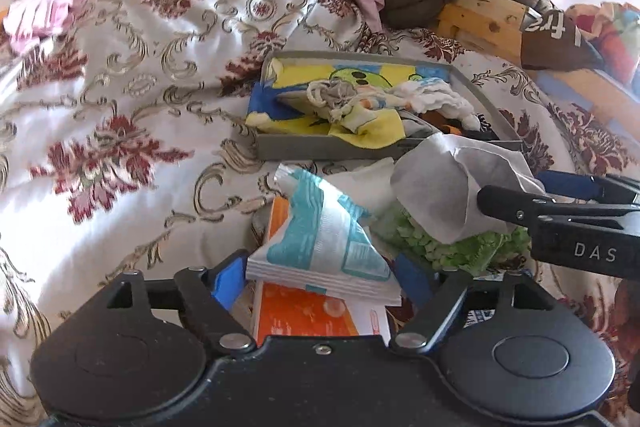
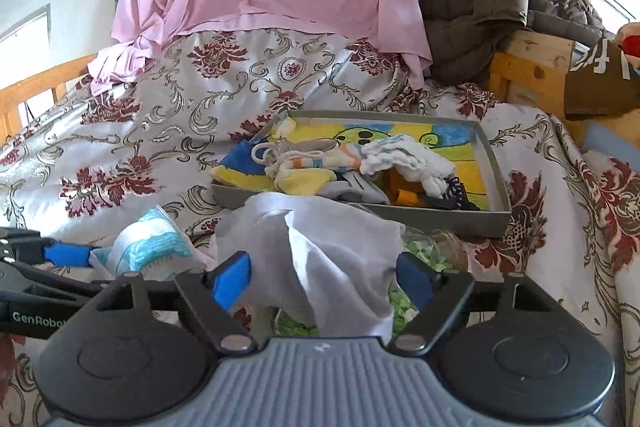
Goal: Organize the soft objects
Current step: 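Lift the wipes packet and white cloth and carry them toward the tray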
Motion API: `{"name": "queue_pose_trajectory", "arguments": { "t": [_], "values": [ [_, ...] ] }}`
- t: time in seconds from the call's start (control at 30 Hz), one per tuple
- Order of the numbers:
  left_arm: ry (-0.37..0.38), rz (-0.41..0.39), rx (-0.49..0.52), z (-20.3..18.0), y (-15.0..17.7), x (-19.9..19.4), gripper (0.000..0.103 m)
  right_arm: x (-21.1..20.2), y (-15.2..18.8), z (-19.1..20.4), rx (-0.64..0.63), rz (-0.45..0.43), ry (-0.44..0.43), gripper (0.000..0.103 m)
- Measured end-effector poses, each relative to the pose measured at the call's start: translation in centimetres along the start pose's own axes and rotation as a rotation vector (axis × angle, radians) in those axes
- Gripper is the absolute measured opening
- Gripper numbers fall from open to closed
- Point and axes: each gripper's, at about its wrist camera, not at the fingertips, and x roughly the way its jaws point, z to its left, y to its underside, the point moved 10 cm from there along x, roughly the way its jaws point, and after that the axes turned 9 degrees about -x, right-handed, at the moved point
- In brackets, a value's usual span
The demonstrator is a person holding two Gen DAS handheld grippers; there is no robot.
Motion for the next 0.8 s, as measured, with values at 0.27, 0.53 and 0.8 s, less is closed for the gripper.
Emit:
{"name": "queue_pose_trajectory", "arguments": {
  "t": [0.27,0.53,0.8],
  "values": [
    [-0.008,-0.027,0.083,-0.8,-0.2,0.9,0.085,1.2,0.4,0.3,-0.026,0.017,0.008,0.085],
    [0.011,-0.033,0.095,-1.0,-0.4,1.7,0.076,1.9,0.7,0.9,-0.056,0.038,0.006,0.083],
    [0.030,-0.044,0.079,-1.2,-0.6,1.8,0.072,1.6,0.6,0.2,-0.018,0.036,0.015,0.059]
  ]
}}
